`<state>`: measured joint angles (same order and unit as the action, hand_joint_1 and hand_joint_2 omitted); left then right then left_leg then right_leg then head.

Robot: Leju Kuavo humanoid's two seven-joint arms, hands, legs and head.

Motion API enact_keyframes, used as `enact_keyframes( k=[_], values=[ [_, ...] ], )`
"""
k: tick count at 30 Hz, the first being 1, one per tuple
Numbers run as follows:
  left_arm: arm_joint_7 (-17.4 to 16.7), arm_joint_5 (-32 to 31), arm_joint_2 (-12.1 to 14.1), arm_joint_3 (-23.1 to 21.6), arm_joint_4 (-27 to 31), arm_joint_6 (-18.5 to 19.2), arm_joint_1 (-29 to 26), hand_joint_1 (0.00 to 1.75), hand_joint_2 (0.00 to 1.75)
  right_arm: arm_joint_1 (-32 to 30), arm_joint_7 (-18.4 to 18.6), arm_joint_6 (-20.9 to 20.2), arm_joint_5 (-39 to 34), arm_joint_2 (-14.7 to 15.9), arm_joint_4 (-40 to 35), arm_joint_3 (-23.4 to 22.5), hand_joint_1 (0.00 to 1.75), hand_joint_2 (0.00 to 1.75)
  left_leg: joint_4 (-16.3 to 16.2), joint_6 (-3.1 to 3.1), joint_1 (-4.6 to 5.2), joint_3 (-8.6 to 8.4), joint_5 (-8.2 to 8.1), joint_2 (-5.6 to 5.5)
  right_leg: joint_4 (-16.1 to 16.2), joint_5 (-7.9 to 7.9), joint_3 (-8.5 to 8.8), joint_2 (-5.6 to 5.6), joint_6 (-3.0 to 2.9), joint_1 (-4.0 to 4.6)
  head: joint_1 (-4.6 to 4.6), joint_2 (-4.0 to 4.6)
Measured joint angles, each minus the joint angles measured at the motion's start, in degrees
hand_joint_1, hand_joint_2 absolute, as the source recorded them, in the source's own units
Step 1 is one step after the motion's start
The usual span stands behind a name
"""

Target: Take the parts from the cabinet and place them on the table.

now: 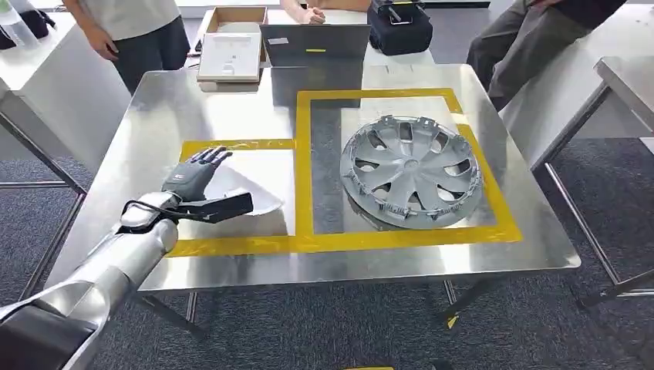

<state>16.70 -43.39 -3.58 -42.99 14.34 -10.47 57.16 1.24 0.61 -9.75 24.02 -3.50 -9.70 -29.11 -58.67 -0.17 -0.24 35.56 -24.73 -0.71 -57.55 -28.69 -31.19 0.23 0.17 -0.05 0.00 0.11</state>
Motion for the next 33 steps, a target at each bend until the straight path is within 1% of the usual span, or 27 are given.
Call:
enact_keyframes(
  k=[3, 5, 6, 9, 10, 11, 12, 13, 14, 15, 17, 18, 19, 20, 21, 22, 23, 24, 25, 27, 28, 29, 30, 31, 32, 33],
  values=[
    [-0.63, -0.13, 0.02, 0.00, 0.02, 0.04, 0.01, 0.00, 0.00, -0.02, -0.31, 0.00, -0.09, 0.00, 0.00, 0.00, 0.00, 0.00, 0.00, 0.00, 0.00, 0.00, 0.00, 0.00, 0.00, 0.00, 0.00, 0.00, 0.00, 0.00, 0.00, 0.00],
    [-0.74, 0.53, 0.17, 0.00, 0.04, -0.97, 0.14, 0.00, 0.00, -0.03, -0.29, 0.00, -0.13, -0.02, 0.00, 0.00, 0.00, 0.00, 0.00, -0.01, 0.00, -0.01, 0.01, 0.00, -0.01, 0.00, 0.00, 0.00, 0.00, 0.00, 0.00, -0.02],
    [-0.43, 1.36, 0.33, 0.13, 0.11, -1.78, 0.59, 0.00, 0.00, -0.05, -0.26, 0.07, -0.17, -0.02, 0.00, 0.00, 0.00, 0.00, -0.01, -0.03, -0.01, -0.01, 0.03, 0.00, -0.01, 0.00, -0.01, 0.00, 0.00, 0.01, 0.00, -0.02],
    [2.23, 4.88, 0.92, 1.84, 0.83, -5.34, 3.97, 0.00, 0.00, -0.10, 0.15, 0.68, -0.17, -0.11, 0.00, 0.00, 0.00, 0.00, -0.01, -0.02, -0.04, -0.01, 0.04, -0.01, -0.02, 0.01, -0.01, -0.01, 0.00, 0.03, -0.02, -0.02],
    [2.71, 2.74, 1.01, 3.00, 1.35, -4.65, 5.80, 0.00, 0.00, -0.12, 0.13, 0.70, 0.26, -0.15, 0.00, -0.02, 0.00, 0.00, -0.03, -0.01, -0.03, -0.01, 0.04, -0.02, -0.01, 0.02, 0.00, -0.01, 0.01, 0.02, 0.02, 0.00],
    [3.08, -0.72, 1.14, 5.23, 2.05, -3.24, 7.68, 0.00, 0.00, -0.18, 0.02, 0.72, 0.83, -0.35, 0.00, -0.15, 0.00, 0.00, -0.52, 0.25, 0.34, 0.12, 0.06, -0.09, 0.38, 0.42, 0.25, -0.02, 0.51, -0.43, 0.04, -0.02],
    [3.63, -3.60, 1.14, 8.21, 2.77, -2.60, 9.46, 0.00, 0.00, -0.17, -0.19, 0.72, 1.20, -0.52, 0.00, -0.33, 0.00, 0.00, -0.07, 0.56, 0.26, 0.04, 0.23, -0.14, 0.61, 0.53, 0.33, -0.10, 0.73, -0.34, 0.00, 0.00],
    [4.20, -3.96, 1.07, 10.98, 3.56, -2.30, 11.40, 0.00, 0.00, -0.11, -0.54, 0.72, 1.20, -0.50, 0.00, -0.48, 0.00, 0.00, 0.99, 0.96, -0.18, -0.21, 0.83, -0.06, 0.62, 0.58, 0.36, -0.04, 0.89, 0.05, -0.02, 0.00],
    [4.61, -3.96, 0.70, 13.30, 4.37, -2.16, 13.54, 0.00, 0.00, -0.07, -0.83, 0.72, 1.22, -0.50, -0.02, -0.66, 0.00, 0.00, 1.71, 1.20, -0.54, -0.54, 1.29, 0.26, -0.30, -0.56, -0.01, 0.01, 0.93, -0.08, -0.04, 0.00],
    [5.16, -3.93, 0.68, 15.05, 4.88, -2.01, 15.73, 0.00, 0.00, 0.02, -1.18, 0.72, 1.22, -0.52, -0.02, -0.77, 0.00, 0.00, 2.06, 1.47, -0.72, -0.51, 1.51, 0.45, -3.15, -2.79, -1.47, 0.01, 1.08, -0.04, -0.26, 0.00],
    [5.90, -3.80, 0.72, 17.51, 5.94, -1.40, 18.51, 0.00, 0.00, -0.05, -1.31, 0.70, 1.22, -0.63, 0.00, -0.90, 0.00, 0.00, 2.02, 1.38, -0.74, -0.37, 1.61, 0.76, -12.69, -7.40, -5.51, -0.02, 1.63, -0.66, -0.28, -0.02],
    [6.30, -3.76, 0.68, 18.38, 6.52, -1.11, 19.18, 0.00, 0.00, -0.15, -1.27, 0.72, 1.20, -0.63, 0.00, -1.09, 0.00, 0.00, 1.88, 1.31, -0.75, -0.29, 1.63, 0.84, -16.61, -8.61, -7.15, -0.02, 1.88, -0.96, -0.26, 0.00],
    [6.58, -3.76, 0.46, 18.95, 7.08, -0.81, 19.74, 0.00, 0.00, -0.17, -1.20, 0.79, 1.16, -0.63, 0.00, -1.29, 0.00, 0.00, 1.68, 1.14, -0.88, -0.20, 1.67, 0.84, -17.95, -8.16, -7.78, -0.03, 2.21, -1.28, -0.31, -0.02],
    [6.78, -3.76, 0.22, 19.24, 7.65, -0.70, 20.17, 0.00, 0.00, -0.14, -1.14, 0.85, 1.03, -0.63, 0.00, -1.49, 0.00, 0.00, 1.40, 0.93, -1.15, -0.06, 1.62, 0.81, -16.58, -6.70, -7.11, -0.04, 2.52, -1.63, -0.28, 0.00],
    [6.82, -3.76, 0.02, 19.36, 8.39, -0.66, 20.66, 0.00, 0.00, -0.06, -1.16, 0.85, 0.92, -0.63, 0.00, -1.68, 0.00, 0.00, 0.91, 0.48, -1.54, 0.15, 1.51, 0.78, -12.63, -4.13, -5.25, -0.06, 2.96, -2.04, -0.31, -0.02],
    [6.80, -3.78, -0.26, 19.39, 8.94, -0.66, 21.18, 0.00, 0.00, 0.03, -1.18, 0.85, 0.74, -0.63, -0.02, -1.77, 0.00, 0.00, 0.20, -0.12, -2.03, 0.47, 1.32, 0.75, -6.78, -1.17, -2.39, -0.14, 3.55, -2.54, -0.31, -0.02],
    [6.62, -3.91, -0.48, 19.39, 9.44, -0.66, 21.61, 0.00, 0.00, 0.11, -1.33, 0.83, 0.68, -0.63, -0.02, -1.84, 0.00, 0.00, -0.71, -0.86, -2.10, 0.94, 1.04, 0.72, -2.17, -0.25, -0.52, -0.16, 4.22, -3.06, -0.33, -0.02],
    [6.39, -4.02, -0.79, 19.37, 9.96, -0.66, 21.91, 0.00, 0.00, 0.13, -1.44, 0.61, 0.64, -1.53, 0.00, -1.88, 0.00, 0.00, -1.31, -1.66, -1.64, 1.66, 1.11, 0.30, -2.52, -1.08, -0.82, 0.55, 4.18, -2.51, -0.66, -0.02],
    [6.21, -4.11, -0.81, 19.37, 10.25, -0.66, 22.02, 0.00, 0.00, 0.24, -1.55, 0.63, 0.59, -1.20, -0.04, -2.16, 0.00, 0.00, -1.41, -2.03, -1.54, 1.95, 1.38, 0.17, -2.96, -0.76, -1.44, 0.66, 2.72, -2.63, -0.41, -0.02],
    [6.19, -4.11, -1.07, 19.34, 10.69, -0.66, 22.07, 0.00, 0.00, 0.24, -1.75, 0.50, 0.59, -1.31, -0.02, -2.54, 0.00, 0.00, -0.65, -2.90, -1.65, 1.91, 2.25, 0.05, -3.41, -0.38, -2.01, 0.59, 1.81, -2.54, -0.46, -0.02],
    [6.03, -4.09, -0.83, 19.34, 10.75, -0.63, 22.11, 0.00, 0.00, 0.29, -1.88, 0.48, 0.59, -1.31, -0.02, -2.60, 0.00, 0.00, -0.51, -3.33, -1.82, 1.99, 2.53, 0.10, -3.37, 0.07, -2.35, 0.60, 1.09, -2.56, -0.48, -0.02],
    [5.97, -4.05, -0.57, 19.34, 10.84, -0.50, 22.14, 0.00, 0.00, 0.33, -1.90, 0.37, 0.61, -1.31, -0.02, -2.62, 0.00, 0.00, -1.06, -3.36, -1.92, 2.47, 1.47, 0.36, -3.23, 0.55, -2.64, 0.53, 0.35, -2.60, -0.44, 0.00],
    [5.75, -4.02, -0.31, 19.34, 10.93, -0.39, 22.27, 0.00, 0.00, 0.31, -1.90, 0.31, 0.61, -1.31, -0.02, -2.67, 0.00, 0.00, -3.31, -3.26, -1.86, 3.27, -0.94, 0.53, -3.17, 0.89, -2.99, 0.53, -0.13, -2.50, -0.35, 0.00],
    [5.66, -4.00, -0.22, 19.34, 10.99, -0.33, 22.54, 0.00, 0.00, 0.28, -1.90, 0.28, 0.61, -1.31, -0.02, -2.73, 0.00, 0.00, -7.30, -3.21, -1.78, 4.77, -3.70, 0.52, -3.18, 1.27, -3.49, 0.53, -0.42, -2.36, -0.33, 0.00],
    [5.60, -3.98, -0.13, 19.34, 10.99, -0.29, 22.85, 0.00, 0.00, 0.27, -1.88, 0.17, 0.68, -1.31, -0.02, -2.82, 0.00, 0.00, -12.44, -3.25, -1.58, 6.68, -6.46, 0.52, -3.21, 1.69, -4.11, 0.51, -0.65, -2.08, -0.33, -0.02],
    [5.53, -3.93, 0.00, 19.34, 11.02, -0.29, 22.92, 0.00, 0.00, 0.27, -1.86, 0.13, 0.72, -1.31, -0.02, -2.86, 0.00, 0.00, -17.05, -3.15, -1.43, 8.19, -8.59, 0.52, -3.22, 2.11, -4.70, 0.36, -0.82, -1.76, -0.35, 0.00]
  ],
)
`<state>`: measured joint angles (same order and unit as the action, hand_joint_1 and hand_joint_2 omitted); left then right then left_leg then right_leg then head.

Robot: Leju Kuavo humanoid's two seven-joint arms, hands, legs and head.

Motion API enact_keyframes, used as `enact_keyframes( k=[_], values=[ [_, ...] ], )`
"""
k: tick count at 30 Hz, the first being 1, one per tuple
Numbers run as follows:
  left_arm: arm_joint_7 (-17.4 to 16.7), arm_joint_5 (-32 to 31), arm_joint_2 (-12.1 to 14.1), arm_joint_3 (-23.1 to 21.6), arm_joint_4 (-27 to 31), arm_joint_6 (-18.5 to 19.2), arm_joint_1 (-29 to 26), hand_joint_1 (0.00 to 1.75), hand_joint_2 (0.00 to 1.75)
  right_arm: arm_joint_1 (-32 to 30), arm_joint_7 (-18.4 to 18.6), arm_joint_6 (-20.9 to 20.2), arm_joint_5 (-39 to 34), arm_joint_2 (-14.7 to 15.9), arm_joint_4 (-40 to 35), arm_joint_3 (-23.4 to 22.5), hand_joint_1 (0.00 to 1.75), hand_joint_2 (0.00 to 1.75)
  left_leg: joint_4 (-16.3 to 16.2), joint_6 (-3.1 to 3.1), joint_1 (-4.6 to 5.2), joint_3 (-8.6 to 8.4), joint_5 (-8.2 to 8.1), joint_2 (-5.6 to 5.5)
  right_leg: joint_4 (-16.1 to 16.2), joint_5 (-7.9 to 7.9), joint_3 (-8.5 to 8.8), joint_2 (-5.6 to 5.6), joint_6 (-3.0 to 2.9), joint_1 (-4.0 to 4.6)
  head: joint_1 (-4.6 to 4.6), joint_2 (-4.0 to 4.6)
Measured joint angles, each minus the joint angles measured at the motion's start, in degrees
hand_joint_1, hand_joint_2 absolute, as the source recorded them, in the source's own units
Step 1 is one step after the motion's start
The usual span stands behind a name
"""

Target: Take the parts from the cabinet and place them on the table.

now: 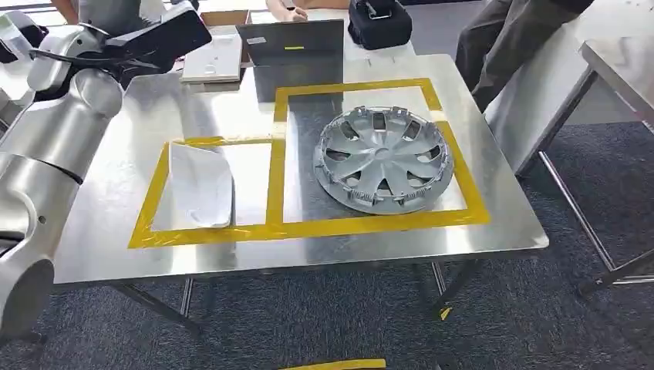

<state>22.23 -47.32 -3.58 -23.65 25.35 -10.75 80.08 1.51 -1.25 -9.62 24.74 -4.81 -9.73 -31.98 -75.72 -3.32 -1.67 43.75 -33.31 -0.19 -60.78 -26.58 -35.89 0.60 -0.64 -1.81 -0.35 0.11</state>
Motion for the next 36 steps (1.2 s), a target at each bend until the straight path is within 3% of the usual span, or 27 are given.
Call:
enact_keyframes(
  k=[1, 2, 3, 5, 6, 7, 10, 11, 12, 14, 15, 16, 17, 18, 20, 21, 22, 25, 26, 27, 28, 30, 31, 32, 33, 35, 36],
  values=[
    [-0.09, 0.04, 0.26, -0.02, 0.00, 0.02, -0.08, 0.00, 0.00, 0.01, 0.00, -0.09, 0.18, 0.00, 0.00, -0.04, 0.00, 0.00, -2.45, 0.29, 0.19, 0.40, -0.92, -0.01, -0.02, 0.43, -0.55, -0.03, -0.14, 0.28, 0.00, 0.00],
    [-0.11, 0.22, 0.74, -0.04, -0.02, 0.04, -0.18, 0.00, 0.00, 0.02, 0.00, -0.15, 0.35, 0.00, 0.00, -0.07, 0.00, 0.00, -1.57, 0.72, 0.44, -0.80, -0.37, -0.01, -0.02, 0.84, -1.04, -0.04, -0.23, 0.55, 0.00, -0.02],
    [-0.11, 0.43, 1.20, -0.07, 0.00, 0.04, -0.15, 0.00, 0.00, 0.00, 0.00, -0.15, 0.48, 0.00, 0.00, -0.09, 0.00, 0.00, 1.61, 1.35, 0.71, -3.27, 0.94, -0.02, -0.02, 1.23, -1.47, -0.03, -0.28, 0.78, 0.02, 0.00],
    [-0.13, 0.83, 1.79, -0.11, 0.28, 0.00, 0.16, 0.00, 0.00, 0.01, -0.07, -0.15, 0.65, 0.00, 0.00, -0.09, 0.00, 0.00, 12.07, 2.94, 1.48, -10.29, 3.96, -0.04, 0.00, 1.93, -2.02, -0.01, -0.24, 1.18, 0.00, 0.00],
    [-0.11, 1.07, 2.12, -0.11, 0.55, -0.11, 0.33, 0.00, 0.00, 0.04, -0.09, -0.15, 0.81, -0.07, 0.00, -0.09, 0.00, 0.00, 15.38, 3.53, 1.95, -11.81, 2.76, 0.17, 0.12, 2.35, -2.21, -0.08, 0.03, 1.27, -0.07, -0.02],
    [-0.11, 1.16, 2.16, -0.15, 0.70, -0.13, 0.45, 0.00, 0.00, 0.06, -0.15, -0.17, 1.03, -0.05, 0.00, -0.11, 0.00, 0.00, 15.76, 3.24, 2.13, -11.75, 3.97, 0.39, 0.20, 2.67, -2.30, -0.11, 0.40, 1.31, 0.00, -0.02],
    [-0.11, 1.73, 2.93, -0.22, 0.68, -0.22, 0.46, 0.00, 0.00, 0.16, -0.15, -0.17, 1.18, -0.04, 0.00, -0.11, 0.00, 0.00, 15.81, 3.90, 2.47, -11.26, 4.99, 0.24, 0.94, 3.93, -2.35, -0.31, 1.42, 1.01, -0.04, 0.00],
    [-0.11, 1.86, 3.04, -0.22, 0.66, -0.24, 0.52, 0.00, 0.00, 0.19, -0.13, -0.17, 1.18, 0.00, 0.00, -0.11, 0.00, 0.00, 16.79, 4.32, 1.58, -11.26, 6.15, 0.51, 0.67, 3.74, -2.73, -0.36, 1.70, 1.07, 0.02, 0.00],
    [-0.11, 2.01, 3.06, -0.24, 0.68, -0.26, 0.55, 0.00, 0.00, 0.18, -0.11, -0.17, 1.22, -0.02, 0.00, -0.11, 0.00, 0.00, 17.15, 4.58, 1.71, -10.84, 6.88, 0.54, -0.29, 1.80, -3.20, -0.33, 1.99, 1.12, -0.09, 0.00],
    [-0.11, 2.12, 3.26, -0.26, 0.66, -0.31, 0.57, 0.00, 0.00, 0.16, 0.00, -0.15, 1.29, -0.02, 0.00, -0.11, 0.00, 0.00, 17.21, 5.06, 1.69, -9.32, 8.11, 0.61, -7.77, -4.95, -5.54, -0.35, 2.31, 0.92, -0.28, 0.00],
    [-0.11, 2.14, 3.28, -0.28, 0.66, -0.31, 0.51, 0.00, 0.00, 0.24, 0.02, -0.13, 1.25, 0.00, 0.00, -0.11, 0.00, 0.00, 17.11, 5.06, 1.69, -8.50, 8.68, 0.59, -12.11, -7.25, -6.74, -0.35, 2.50, 0.88, -0.22, 0.00],
    [-0.11, 2.19, 3.32, -0.31, 0.61, -0.31, 0.36, 0.00, 0.00, 0.38, 0.11, -0.13, 1.20, 0.02, 0.00, -0.11, 0.00, 0.00, 17.03, 5.01, 1.69, -7.63, 9.30, 0.58, -15.45, -8.08, -7.28, -0.35, 2.68, 0.88, -0.26, 0.00],
    [-0.11, 2.23, 3.36, -0.37, 0.59, -0.31, 0.19, 0.00, 0.00, 0.46, 0.33, -0.07, 1.14, 0.04, 0.00, -0.13, 0.00, 0.00, 16.92, 4.92, 1.67, -6.81, 9.87, 0.60, -16.03, -7.15, -6.62, -0.35, 2.76, 0.85, -0.24, -0.02],
    [-0.11, 2.29, 3.41, -0.46, 0.59, -0.31, 0.10, 0.00, 0.00, 0.48, 0.39, -0.04, 1.07, 0.07, 0.00, -0.17, 0.00, 0.00, 16.78, 4.78, 1.64, -5.98, 10.43, 0.61, -14.27, -5.24, -4.83, -0.36, 2.79, 0.80, -0.24, -0.02],
    [-0.11, 2.58, 3.45, -0.68, 0.59, -0.31, 0.12, 0.00, 0.00, 0.51, 0.52, 0.02, 1.01, 0.11, 0.00, -0.20, 0.00, 0.00, 16.37, 4.35, 1.54, -4.54, 11.40, 0.60, -6.23, -2.33, 1.29, -0.40, 2.71, 0.75, -0.24, 0.00],
    [-0.11, 2.67, 3.45, -0.70, 0.72, -0.33, 0.18, 0.00, 0.00, 0.63, 0.52, 0.04, 0.98, 0.11, -0.02, -0.20, 0.00, 0.00, 16.03, 3.98, 1.55, -4.10, 11.74, 0.59, -1.55, -3.83, 4.57, -0.44, 2.53, 0.77, -0.24, -0.02],
    [-0.11, 2.78, 3.69, -0.70, 0.83, -0.46, 0.20, 0.00, 0.00, 0.71, 0.50, 0.04, 0.94, 0.13, -0.02, -0.20, 0.00, 0.00, 15.73, 3.59, 1.75, -3.63, 12.08, 0.58, 1.00, -4.71, 5.84, -0.30, 1.85, 1.29, -0.15, 0.00],
    [-0.09, 2.93, 3.54, -0.83, 0.74, -0.63, 0.25, 0.00, 0.00, 0.66, 0.41, 0.26, 0.87, 0.13, -0.02, -0.24, 0.00, 0.00, 16.55, 2.50, 1.66, -3.75, 13.68, 0.60, 0.78, -3.60, 4.84, -0.20, 0.46, 1.46, -0.33, -0.02],
    [-0.09, 2.93, 3.58, -0.87, 0.68, -0.63, 0.15, 0.00, 0.00, 0.60, 0.39, 0.33, 0.87, 0.07, 0.00, -0.24, 0.00, 0.00, 16.66, 2.13, 1.65, -3.47, 14.15, 0.49, 1.39, -2.64, 4.15, -0.38, -0.11, 1.04, -0.33, 0.00],
    [-0.11, 2.99, 3.82, -0.90, 0.57, -0.66, 0.18, 0.00, 0.00, 0.79, 0.44, 0.35, 0.87, -0.02, -0.02, -0.26, 0.00, 0.00, 15.86, 1.86, 1.55, -2.79, 12.17, 0.34, 1.44, -1.94, 3.81, -0.56, -0.45, 0.93, -0.24, 0.00],
    [-0.11, 3.04, 4.00, -0.92, 0.46, -0.66, 0.22, 0.00, 0.00, 0.80, 0.48, 0.39, 0.87, 0.02, -0.02, -0.31, 0.00, 0.00, 13.17, 1.50, 1.47, -1.83, 8.36, 0.25, 1.52, -1.14, 3.03, -0.53, -0.83, 0.85, -0.07, 0.00],
    [-0.11, 3.10, 4.09, -0.92, 0.37, -0.66, 0.10, 0.00, 0.00, 0.65, 0.50, 0.39, 0.87, 0.04, -0.02, -0.33, 0.00, 0.00, 4.26, 0.86, 1.24, 0.01, 1.89, 0.26, 1.47, 0.29, 1.24, -0.54, -0.84, 0.87, -0.09, 0.00],
    [-0.11, 3.10, 4.09, -0.94, 0.29, -0.66, -0.06, 0.00, 0.00, 0.62, 0.50, 0.39, 0.87, 0.04, -0.02, -0.33, 0.00, 0.00, 0.71, 0.71, 1.24, 0.47, 0.77, 0.26, 1.45, 0.97, 0.41, -0.57, -0.78, 0.87, -0.07, -0.02],
    [-0.11, 3.10, 4.09, -0.94, 0.15, -0.66, -0.19, 0.00, 0.00, 0.64, 0.50, 0.39, 0.89, 0.04, -0.02, -0.33, 0.00, 0.00, -1.00, 0.67, 1.23, 0.14, 1.23, 0.26, 1.42, 1.59, -0.39, -0.60, -0.71, 0.87, -0.07, -0.02],
    [-0.11, 3.13, 4.09, -0.94, 0.09, -0.68, -0.29, 0.00, 0.00, 0.66, 0.50, 0.39, 0.90, 0.04, -0.02, -0.33, 0.00, 0.00, -0.35, 0.71, 1.19, -1.38, 2.93, 0.26, 1.40, 2.24, -1.24, -0.64, -0.60, 0.86, -0.07, 0.00],
    [-0.20, 3.43, 4.09, -1.01, 0.11, -0.98, -0.14, 0.00, 0.00, 0.67, 0.50, 0.39, 1.03, 0.04, -0.02, -0.33, 0.00, 0.00, 6.91, 1.05, 1.18, -7.58, 6.07, 0.25, 1.38, 3.46, -2.67, -0.66, -0.27, 0.86, -0.07, 0.00],
    [-0.22, 3.54, 4.11, -1.01, 0.15, -1.16, 0.11, 0.00, 0.00, 0.75, 0.50, 0.39, 1.11, 0.04, -0.02, -0.33, 0.00, 0.00, 11.77, 1.38, 1.20, -11.22, 5.06, 0.16, 1.27, 3.99, -2.94, -0.66, -0.04, 0.86, -0.07, 0.00]
  ],
)
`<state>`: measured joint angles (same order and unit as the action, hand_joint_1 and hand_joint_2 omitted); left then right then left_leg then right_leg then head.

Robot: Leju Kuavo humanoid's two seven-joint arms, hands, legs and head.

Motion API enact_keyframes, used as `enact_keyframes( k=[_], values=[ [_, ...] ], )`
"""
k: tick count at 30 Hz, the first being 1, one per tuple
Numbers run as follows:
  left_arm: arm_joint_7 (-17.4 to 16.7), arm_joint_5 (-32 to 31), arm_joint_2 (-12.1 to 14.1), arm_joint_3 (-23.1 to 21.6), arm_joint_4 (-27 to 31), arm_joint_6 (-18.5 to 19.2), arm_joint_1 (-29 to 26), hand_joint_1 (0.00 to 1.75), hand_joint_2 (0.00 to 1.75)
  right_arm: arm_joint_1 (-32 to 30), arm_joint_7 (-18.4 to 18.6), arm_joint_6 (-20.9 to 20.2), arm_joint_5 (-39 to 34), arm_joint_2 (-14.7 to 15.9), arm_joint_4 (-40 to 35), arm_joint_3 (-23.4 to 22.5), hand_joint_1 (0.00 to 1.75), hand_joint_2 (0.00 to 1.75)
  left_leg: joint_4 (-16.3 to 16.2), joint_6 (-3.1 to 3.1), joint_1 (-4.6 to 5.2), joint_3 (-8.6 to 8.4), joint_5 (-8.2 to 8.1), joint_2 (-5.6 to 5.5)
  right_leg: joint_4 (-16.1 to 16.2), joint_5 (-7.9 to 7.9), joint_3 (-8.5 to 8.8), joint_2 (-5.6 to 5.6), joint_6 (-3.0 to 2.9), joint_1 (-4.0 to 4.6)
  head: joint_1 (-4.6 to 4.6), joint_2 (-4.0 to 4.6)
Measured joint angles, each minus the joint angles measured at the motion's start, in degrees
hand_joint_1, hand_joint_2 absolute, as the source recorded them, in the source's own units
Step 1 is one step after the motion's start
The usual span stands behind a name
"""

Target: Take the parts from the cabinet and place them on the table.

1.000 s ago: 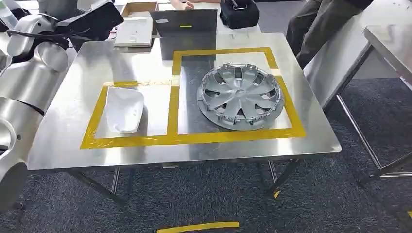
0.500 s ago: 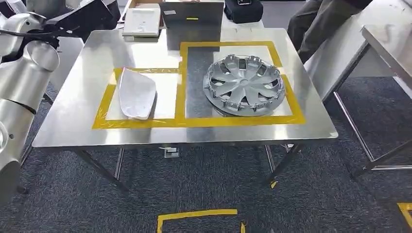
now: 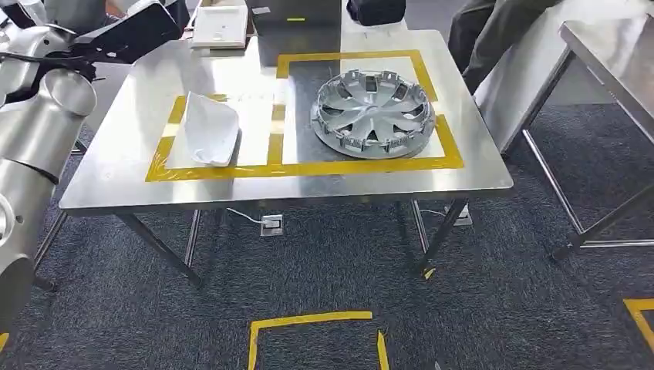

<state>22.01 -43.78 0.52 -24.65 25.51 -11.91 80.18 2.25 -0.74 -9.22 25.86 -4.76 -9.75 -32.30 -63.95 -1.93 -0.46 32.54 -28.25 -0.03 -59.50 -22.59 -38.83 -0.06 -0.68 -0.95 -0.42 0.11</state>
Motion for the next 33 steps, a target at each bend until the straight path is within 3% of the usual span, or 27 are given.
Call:
enact_keyframes(
  k=[1, 3, 5, 6, 7, 9, 10, 11, 13, 14, 15, 16, 17, 19, 20, 21, 22, 24, 25, 26, 27, 28, 29, 30, 31, 32, 33],
  values=[
    [-0.04, 0.07, 0.00, -0.02, 0.11, -0.11, 0.16, 0.00, 0.00, -0.02, 0.00, 0.04, 0.05, 0.00, 0.00, 0.00, 0.00, 0.00, 4.59, 0.37, 0.25, -3.18, -2.30, -0.13, -0.01, 0.48, -0.41, 0.14, 0.45, 0.23, -0.02, 0.00],
    [0.04, 0.24, 0.53, -0.02, 0.15, -0.35, 0.32, 0.00, 0.00, 0.02, 0.04, 0.09, 0.22, 0.00, 0.00, 0.00, 0.00, 0.00, 4.87, 1.12, 0.49, -2.20, -1.96, -0.22, 0.36, 1.48, -0.23, 0.19, 1.19, 0.04, 0.13, 0.00],
    [0.09, 0.26, 0.87, -0.11, 0.11, -0.39, 0.33, 0.00, 0.00, -0.16, 0.04, 0.11, 0.24, 0.00, 0.00, 0.00, 0.00, 0.00, 5.12, 2.31, 0.58, -1.66, -0.83, -0.01, 1.10, 2.65, -0.41, 0.43, 2.20, 0.08, 0.26, -0.02],
    [0.09, 0.26, 0.92, -0.15, 0.07, -0.39, 0.53, 0.00, 0.00, -0.24, 0.02, 0.13, 0.22, 0.00, 0.00, -0.02, 0.00, 0.00, 5.37, 2.80, 0.28, -1.53, -0.06, 0.36, 0.20, 1.09, -0.87, 0.41, 2.27, -0.27, 0.20, 0.00],
    [0.11, 0.26, 1.09, -0.22, 0.05, -0.39, 0.73, 0.00, 0.00, -0.28, 0.04, 0.13, 0.13, 0.00, 0.02, -0.02, 0.00, 0.00, 5.46, 3.34, 0.27, -0.77, 0.71, 0.27, -1.81, -2.24, -1.79, 0.27, 2.48, -0.18, 0.13, -0.02],
    [0.13, 0.50, 1.88, -0.31, 0.04, -0.59, 0.84, 0.00, 0.00, -0.21, -0.04, 0.11, -0.13, -0.02, 0.00, -0.07, 0.00, 0.00, 5.37, 3.58, 0.34, 1.19, 2.34, 0.23, -10.19, -9.38, -4.10, 0.29, 2.96, -0.23, 0.09, 0.00],
    [0.20, 0.66, 2.30, -0.39, 0.04, -0.85, 0.82, 0.00, 0.00, -0.14, -0.07, 0.15, -0.24, -0.02, 0.00, -0.22, 0.00, 0.00, 5.27, 3.56, 0.38, 2.22, 3.05, 0.23, -14.27, -11.02, -4.82, 0.29, 3.12, -0.17, 0.09, 0.00],
    [0.31, 1.11, 3.16, -0.57, 0.00, -1.26, 0.74, 0.00, 0.00, -0.13, -0.07, 0.15, -0.35, 0.02, 0.00, -0.41, 0.00, 0.00, 5.09, 3.49, 0.40, 3.26, 3.75, 0.25, -16.86, -10.74, -4.81, 0.29, 3.18, -0.13, 0.07, -0.02],
    [0.83, 1.82, 4.66, -0.59, 0.02, -2.05, 0.36, 0.00, 0.00, -0.17, -0.04, 0.15, -0.63, 0.09, 0.00, -0.65, 0.00, 0.00, 4.75, 3.20, 0.40, 5.13, 4.97, 0.30, -15.47, -6.84, -1.93, 0.29, 2.98, -0.08, 0.07, -0.02],
    [1.16, 2.17, 5.47, -0.59, 0.02, -2.29, 0.16, 0.00, 0.00, -0.18, -0.04, 0.15, -0.63, 0.11, 0.00, -0.90, 0.00, 0.00, 4.53, 2.97, 0.40, 6.12, 5.63, 0.36, -11.29, -4.98, 1.60, 0.28, 2.76, -0.07, 0.07, 0.00],
    [1.18, 2.52, 6.23, -0.61, 0.07, -2.60, 0.07, 0.00, 0.00, -0.15, -0.02, 0.18, -0.65, 0.13, 0.00, -1.03, 0.00, 0.00, 4.27, 2.70, 0.40, 6.74, 6.15, 0.36, -6.48, -5.30, 5.37, 0.29, 2.52, -0.04, 0.09, 0.00],
    [1.20, 2.98, 6.84, -0.61, 0.33, -2.91, -0.01, 0.00, 0.00, -0.08, 0.02, 0.20, -0.65, 0.18, -0.02, -1.11, 0.00, 0.00, 4.06, 2.31, 0.61, 7.36, 6.56, 0.39, -1.28, -8.41, 8.72, 0.30, 2.14, 0.27, 0.07, 0.00],
    [1.42, 3.41, 8.00, -0.59, 0.40, -3.32, -0.18, 0.00, 0.00, -0.09, 0.02, 0.24, -0.70, 0.22, 0.00, -1.25, 0.00, 0.00, 4.16, 1.96, 0.53, 7.29, 7.02, 0.53, -0.78, -8.43, 8.78, 0.45, 1.37, 0.60, 0.26, -0.02],
    [1.60, 4.43, 9.25, -0.59, 0.35, -4.11, -0.64, 0.00, 0.00, -0.24, 0.02, 0.33, -0.74, 0.28, 0.00, -1.40, 0.00, 0.00, 4.80, 1.24, 0.42, 7.19, 8.21, 0.57, -0.31, -7.87, 8.02, 0.50, 0.61, 0.98, 0.00, 0.00],
    [1.99, 5.25, 9.99, -0.57, 0.44, -4.55, -1.20, 0.00, 0.00, -0.23, -0.07, 0.33, -0.74, 0.33, 0.00, -1.44, 0.00, 0.00, 5.27, 0.75, 0.54, 7.18, 8.87, 0.56, 0.00, -7.14, 7.76, 0.47, -0.05, 0.63, -0.05, -0.02],
    [2.49, 6.32, 11.35, -0.48, 0.44, -5.03, -2.13, 0.00, 0.00, -0.15, -0.13, 0.33, -0.74, 0.17, 0.00, -1.49, 0.00, 0.00, 4.90, 0.50, 0.27, 7.51, 8.24, 0.29, 0.50, -6.14, 7.41, 0.15, -0.43, 0.22, -0.22, -0.02],
    [2.89, 7.33, 12.38, -0.17, 0.42, -5.40, -2.90, 0.00, 0.00, -0.07, -0.15, 0.33, -0.76, 0.28, 0.00, -1.66, 0.00, 0.00, 3.56, 0.07, 0.33, 8.22, 5.20, 0.16, 0.78, -5.32, 6.91, 0.30, -0.91, 0.16, 0.15, -0.02],
    [3.63, 9.86, 14.87, 1.01, 0.31, -6.76, -5.44, 0.00, 0.00, -0.21, -0.33, 0.44, -0.81, 0.33, 0.00, -1.97, 0.00, 0.00, -3.60, -0.79, 0.01, 9.76, -1.88, 0.08, 0.79, -3.70, 5.14, 0.35, -1.15, 0.11, 0.26, -0.02],
    [4.02, 10.85, 16.18, 1.62, 0.20, -7.56, -7.43, 0.00, 0.00, -0.35, -0.35, 0.55, -0.81, 0.33, 0.00, -2.14, 0.00, 0.00, -7.74, -1.13, -0.04, 10.31, -3.95, 0.08, 0.75, -3.01, 4.27, 0.37, -1.18, 0.11, 0.28, -0.02],
    [4.81, 11.68, 17.18, 2.28, -0.02, -8.55, -9.64, 0.00, 0.00, -0.44, -0.35, 0.57, -0.81, 0.35, 0.00, -2.34, 0.00, 0.00, -10.66, -1.34, -0.10, 10.38, -4.12, 0.08, 0.69, -2.38, 3.48, 0.36, -1.15, 0.08, 0.28, -0.02],
    [5.60, 12.69, 18.09, 3.12, -0.48, -9.64, -12.21, 0.00, 0.00, -0.46, -0.35, 0.68, -0.87, 0.35, 0.00, -2.47, 0.00, 0.00, -11.70, -1.45, -0.21, 9.67, -2.52, 0.08, 0.57, -1.76, 2.65, 0.35, -1.09, 0.03, 0.28, -0.02],
    [5.97, 13.69, 18.99, 3.81, -0.81, -10.63, -14.86, 0.00, 0.00, -0.45, -0.28, 0.83, -1.16, 0.35, 0.00, -2.62, 0.00, 0.00, -10.70, -1.50, -0.27, 7.99, -0.22, 0.08, 0.42, -1.25, 1.90, 0.33, -1.00, -0.01, 0.28, -0.02],
    [6.27, 15.64, 19.81, 5.10, -1.31, -11.88, -17.78, 0.00, 0.00, -0.45, -0.09, 1.07, -1.42, 0.35, 0.00, -2.86, 0.00, 0.00, -7.73, -1.44, -0.27, 5.18, 1.71, 0.09, 0.20, -0.84, 1.20, 0.34, -0.82, -0.10, 0.28, 0.00],
    [6.45, 17.43, 20.33, 6.45, -1.79, -12.88, -20.75, 0.00, 0.00, -0.44, 0.13, 1.31, -1.66, 0.35, 0.00, -3.06, 0.00, 0.00, -3.18, -1.21, -0.26, 1.38, 2.04, 0.12, 0.03, -0.46, 0.69, 0.34, -0.56, -0.09, 0.33, -0.02],
    [6.27, 19.09, 20.74, 7.85, -2.30, -13.66, -23.51, 0.00, 0.00, -0.42, 0.31, 1.55, -1.88, 0.37, 0.00, -3.37, 0.00, 0.00, 1.98, -0.79, -0.24, -2.15, -1.22, 0.11, -0.07, -0.05, 0.44, 0.38, -0.25, -0.03, 0.31, -0.02],
    [5.79, 20.91, 21.15, 9.52, -2.95, -14.14, -26.74, 0.00, 0.00, -0.39, 0.48, 1.90, -2.05, 0.37, 0.00, -3.69, 0.00, 0.00, 5.43, -0.10, 0.18, -4.22, -2.41, 0.05, -0.15, 0.40, 0.36, 0.47, 0.23, 0.10, 0.16, 0.00],
    [5.73, 22.02, 21.22, 10.94, -3.58, -14.40, -29.84, 0.00, 0.00, -0.37, 0.57, 2.08, -2.19, 0.37, 0.00, -3.91, 0.00, 0.00, 5.47, 0.26, 0.37, -3.50, -2.12, 0.17, 0.22, 0.91, 0.58, 0.46, 0.58, 0.06, 0.11, -0.02]
  ],
)
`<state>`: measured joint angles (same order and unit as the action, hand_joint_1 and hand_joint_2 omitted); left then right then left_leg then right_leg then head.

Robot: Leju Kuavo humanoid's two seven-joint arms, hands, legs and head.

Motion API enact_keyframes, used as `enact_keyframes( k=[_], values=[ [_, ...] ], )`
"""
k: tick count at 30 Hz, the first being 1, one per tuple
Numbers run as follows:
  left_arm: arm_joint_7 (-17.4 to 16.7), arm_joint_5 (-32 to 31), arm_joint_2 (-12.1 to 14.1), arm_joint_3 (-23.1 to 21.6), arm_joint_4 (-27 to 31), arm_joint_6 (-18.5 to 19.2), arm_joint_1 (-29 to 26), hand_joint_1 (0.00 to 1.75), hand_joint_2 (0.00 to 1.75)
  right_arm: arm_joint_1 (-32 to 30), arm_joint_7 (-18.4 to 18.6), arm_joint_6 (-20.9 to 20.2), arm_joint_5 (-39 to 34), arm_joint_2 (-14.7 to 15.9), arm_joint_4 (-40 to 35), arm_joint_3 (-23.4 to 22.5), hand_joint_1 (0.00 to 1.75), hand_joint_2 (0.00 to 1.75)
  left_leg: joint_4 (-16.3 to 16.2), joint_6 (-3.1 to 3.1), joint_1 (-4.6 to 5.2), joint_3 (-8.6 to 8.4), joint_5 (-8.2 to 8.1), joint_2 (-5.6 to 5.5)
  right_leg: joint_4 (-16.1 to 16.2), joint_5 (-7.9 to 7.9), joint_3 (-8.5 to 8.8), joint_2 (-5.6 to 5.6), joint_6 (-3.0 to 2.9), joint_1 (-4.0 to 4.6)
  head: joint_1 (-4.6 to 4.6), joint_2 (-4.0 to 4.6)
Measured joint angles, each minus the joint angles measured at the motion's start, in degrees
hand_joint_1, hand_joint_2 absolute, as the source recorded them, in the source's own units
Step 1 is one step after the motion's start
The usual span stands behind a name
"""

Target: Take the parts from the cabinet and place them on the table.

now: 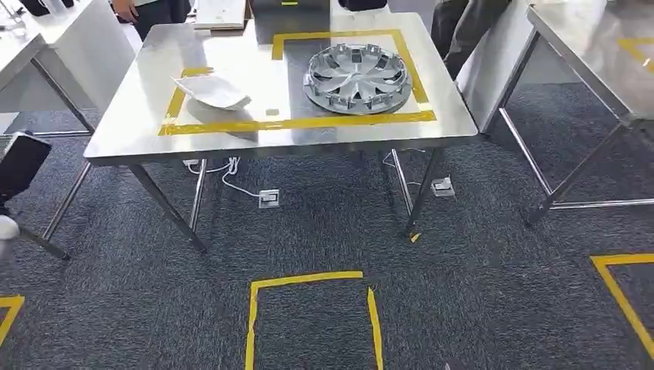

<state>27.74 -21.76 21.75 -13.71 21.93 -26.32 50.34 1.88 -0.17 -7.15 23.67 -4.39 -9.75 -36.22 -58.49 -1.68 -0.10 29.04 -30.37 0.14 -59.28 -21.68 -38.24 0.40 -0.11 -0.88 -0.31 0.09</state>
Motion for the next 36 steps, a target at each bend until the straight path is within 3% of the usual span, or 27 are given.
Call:
enact_keyframes(
  k=[2, 3, 4, 6, 7, 8, 10, 12, 14, 15, 17, 18, 19, 20, 22, 23, 24, 25, 26, 27, 28, 29, 30, 32, 34, 35, 36],
  values=[
    [-2.15, 2.07, 0.24, 2.84, -1.47, 0.29, -6.20, 0.00, 0.00, -0.18, 0.77, 0.55, -0.31, 0.04, 0.00, -0.50, 0.00, 0.00, 0.00, 1.06, 0.31, 0.39, 0.74, 0.15, 0.76, 1.08, -0.12, 0.16, 0.86, 0.00, 0.28, 0.02],
    [-2.69, 2.75, 0.11, 3.75, -2.28, 0.55, -8.72, 0.00, 0.00, -0.48, 0.81, 0.66, -0.35, 0.11, 0.00, -0.77, 0.00, 0.00, 0.38, 1.71, -0.24, 1.05, 1.69, 0.43, 0.46, 0.94, -0.46, 0.11, 1.22, -0.19, 0.35, 0.02],
    [-3.46, 3.28, 0.07, 4.76, -2.78, 0.77, -10.96, 0.00, 0.00, -0.60, 0.81, 0.72, -0.37, 0.26, 0.00, -1.03, 0.00, 0.00, 0.37, 2.08, -0.22, 1.46, 2.37, 0.53, -0.80, -1.64, -1.29, -0.06, 1.41, -0.17, 0.31, 0.00],
    [-6.65, 5.20, -0.17, 6.77, -3.68, 2.34, -15.16, 0.00, 0.00, -0.65, 1.00, 0.98, -0.46, 0.24, 0.00, -1.35, 0.00, 0.00, 0.31, 2.74, -0.23, 3.41, 3.82, 0.55, -7.86, -9.66, -3.41, -0.12, 1.71, -0.13, 0.09, 0.02],
    [-7.83, 6.17, -0.44, 7.82, -4.32, 2.83, -17.01, 0.00, 0.00, -0.57, 1.00, 1.09, -0.46, 0.28, 0.00, -1.42, 0.00, 0.00, 0.26, 2.85, -0.18, 4.43, 4.51, 0.60, -12.22, -12.52, -4.27, -0.12, 1.87, -0.10, 0.13, 0.00],
    [-8.80, 7.05, -0.78, 8.81, -4.92, 3.25, -19.00, 0.00, 0.00, -0.56, 0.96, 1.16, -0.44, 0.39, 0.00, -1.62, 0.00, 0.00, 0.15, 2.87, -0.08, 5.42, 5.17, 0.64, -15.65, -13.51, -4.50, -0.12, 1.96, -0.05, 0.09, 0.00],
    [-10.10, 9.12, -1.87, 11.41, -5.88, 4.02, -24.03, 0.00, 0.00, -0.56, 0.87, 1.16, -0.33, 0.61, 0.00, -1.79, 0.00, 0.00, -0.02, 2.71, 0.14, 6.93, 6.21, 0.90, -16.41, -10.29, -2.07, -0.12, 1.77, 0.04, 0.11, 0.02],
    [-10.19, 9.94, -2.58, 13.28, -6.47, 4.13, -28.25, 0.00, 0.00, -0.58, 0.85, 1.16, -0.26, 0.70, 0.00, -1.88, 0.00, 0.00, -0.56, 2.54, 0.20, 8.58, 7.06, 1.24, -10.27, -7.27, 3.69, -0.08, 1.11, 0.47, 0.09, 0.00],
    [-11.70, 10.64, -3.39, 14.91, -6.95, 4.90, -30.17, 0.00, 0.00, -0.31, 0.68, 1.03, 0.07, 1.14, -0.11, -2.05, 0.00, 0.00, -1.10, 2.08, 0.31, 9.89, 8.02, 1.01, 0.95, -10.96, 11.34, 0.01, -0.20, 1.21, 0.02, 0.02],
    [-13.21, 11.42, -3.64, 15.68, -7.19, 5.64, -31.20, 0.00, 0.00, -0.08, 0.61, 0.81, 0.39, 1.20, -0.11, -2.05, 0.00, 0.00, -0.75, 1.72, 0.11, 9.69, 8.76, 1.05, 0.83, -10.79, 10.98, -0.13, -0.17, 1.40, 0.13, 0.00],
    [-15.58, 13.36, -4.44, 17.57, -7.80, 6.92, -33.92, 0.00, 0.00, -0.05, 0.87, 0.37, 0.81, 1.42, -0.11, -2.05, 0.00, 0.00, -0.07, 1.08, -0.10, 9.42, 9.79, 1.06, 1.25, -10.08, 10.65, -0.11, -0.81, 1.61, -0.31, 0.02],
    [-16.70, 14.14, -4.83, 18.57, -8.25, 7.63, -35.99, 0.00, 0.00, -0.14, 1.09, 0.15, 1.03, 1.42, -0.07, -2.05, 0.00, 0.00, 0.31, 0.75, 0.29, 9.37, 10.31, 0.95, 2.21, -9.07, 10.21, -0.08, -1.32, 0.95, -0.26, 0.02],
    [-18.41, 14.70, -5.96, 19.50, -8.85, 8.96, -38.07, 0.00, 0.00, 0.06, 1.50, -0.05, 1.24, 1.42, -0.07, -2.05, 0.00, 0.00, -0.24, 0.45, 0.04, 9.99, 8.53, 0.55, 2.53, -8.16, 9.96, -0.14, -1.63, 0.64, -0.22, 0.02],
    [-20.18, 15.17, -6.82, 20.14, -9.27, 10.02, -40.20, 0.00, 0.00, 0.00, 1.86, -0.07, 1.51, 1.51, -0.07, -2.05, 0.00, 0.00, -2.57, 0.09, -0.12, 10.70, 4.34, 0.13, 2.73, -7.42, 9.26, -0.06, -2.16, 0.52, 0.00, 0.02],
    [-22.41, 15.91, -8.07, 21.26, -9.73, 12.09, -43.15, 0.00, 0.00, -0.39, 1.97, -0.11, 1.73, 1.51, -0.07, -2.05, 0.00, 0.00, -9.92, -0.66, -0.46, 12.03, -1.86, 0.00, 2.72, -6.50, 7.93, -0.13, -1.92, 0.48, 0.04, 0.00],
    [-24.14, 16.47, -8.79, 21.86, -10.05, 14.24, -44.05, 0.00, 1.75, -0.48, 2.10, -0.13, 1.95, 1.51, -0.07, -2.05, 0.00, 0.00, -13.59, -0.96, -0.61, 12.57, -2.91, 0.02, 2.70, -6.07, 7.28, -0.29, -1.74, 0.47, 0.00, 0.02],
    [-26.04, 16.69, -9.44, 22.35, -10.34, 15.88, -44.85, 0.00, 1.75, -0.45, 2.36, -0.15, 2.14, 1.51, -0.07, -2.05, 0.00, 0.00, -16.38, -1.25, -0.86, 12.67, -1.96, 0.02, 2.60, -5.59, 6.57, -0.58, -1.49, 0.33, 0.02, 0.00],
    [-27.68, 16.82, -10.38, 22.65, -10.54, 17.00, -45.61, 0.00, 1.75, -0.38, 2.81, -0.17, 2.25, 1.51, -0.07, -2.05, 0.00, 0.00, -16.85, -1.64, -1.19, 11.74, 0.65, 0.02, 2.38, -5.14, 5.80, -0.84, -1.17, 0.12, 0.00, 0.02],
    [-29.21, 17.11, -11.24, 22.87, -10.65, 17.31, -46.16, 0.00, 1.75, -0.34, 3.25, -0.13, 2.32, 1.51, -0.07, -2.05, 0.00, 1.75, -15.09, -2.00, -1.51, 9.79, 2.90, 0.03, 2.07, -4.86, 5.11, -1.03, -0.75, -0.14, 0.00, 0.02],
    [-30.58, 17.50, -12.05, 23.20, -10.71, 17.31, -46.57, 0.00, 1.75, -0.28, 3.74, -0.07, 2.45, 1.51, -0.07, -2.05, 0.00, 1.75, -11.08, -2.48, -1.92, 6.55, 4.12, 0.06, 1.61, -4.60, 4.47, -1.16, -0.32, -0.52, -0.04, 0.00],
    [-31.46, 17.65, -12.99, 23.57, -10.82, 17.29, -46.85, 0.00, 1.75, -0.17, 3.98, -0.02, 2.58, 1.53, -0.07, -2.05, 0.00, 1.75, -5.73, -2.98, -2.44, 2.74, 2.99, 0.04, 0.99, -4.44, 4.21, -1.22, 0.19, -0.49, 0.02, 0.00],
    [-32.22, 17.83, -14.28, 24.01, -10.87, 17.11, -46.89, 0.00, 1.75, -0.19, 4.33, 0.09, 2.58, 2.17, -0.15, -2.05, 0.00, 1.75, -1.56, -3.46, -1.92, -0.61, 0.03, -0.19, 0.65, -4.37, 3.69, -1.27, 0.69, -0.43, 0.29, 0.02],
    [-32.97, 18.13, -14.69, 24.38, -10.89, 16.79, -47.11, 0.00, 1.75, -0.07, 4.90, 0.11, 2.60, 1.92, -0.13, -2.03, 0.00, 1.75, -0.48, -1.39, -1.83, -0.59, -0.90, -0.37, 0.39, -4.16, 3.65, -1.34, 1.09, -0.10, -0.13, 0.00],
    [-34.21, 18.16, -16.59, 25.06, -11.09, 16.39, -47.51, 0.00, 1.75, 0.30, 5.83, 0.44, 2.56, 2.10, -0.13, -2.03, 0.00, 1.75, -0.17, -0.31, -2.05, -0.07, -0.94, -0.11, 0.54, -4.44, 3.80, -1.24, 1.03, -0.09, -0.28, 0.02],
    [-34.64, 17.74, -17.53, 25.21, -11.17, 16.20, -47.93, 0.00, 1.75, 0.22, 7.28, 1.18, 2.18, 2.12, -0.13, -2.03, 0.00, 1.75, -0.20, 0.36, -1.90, -0.04, -0.71, -0.06, 0.82, -5.20, 4.03, -1.21, -0.18, -0.05, -0.33, 0.02],
    [-34.66, 17.24, -17.86, 25.21, -11.15, 16.11, -48.14, 0.00, 1.75, 0.10, 8.11, 1.71, 1.86, 2.12, -0.15, -1.99, 0.00, 1.75, -0.22, 0.59, -1.77, 0.00, -0.56, -0.05, 1.01, -4.53, 4.07, -1.19, -1.09, -0.03, -0.37, 0.02],
    [-34.58, 16.93, -18.56, 25.15, -11.02, 16.11, -48.42, 0.00, 1.75, -0.18, 8.48, 2.14, 1.20, 2.16, -0.39, -1.40, 0.00, 1.75, -0.25, 0.86, -1.59, 0.06, -0.47, -0.05, 1.19, -2.97, 3.91, -1.16, -2.86, 0.01, -0.39, 0.02]
  ],
)
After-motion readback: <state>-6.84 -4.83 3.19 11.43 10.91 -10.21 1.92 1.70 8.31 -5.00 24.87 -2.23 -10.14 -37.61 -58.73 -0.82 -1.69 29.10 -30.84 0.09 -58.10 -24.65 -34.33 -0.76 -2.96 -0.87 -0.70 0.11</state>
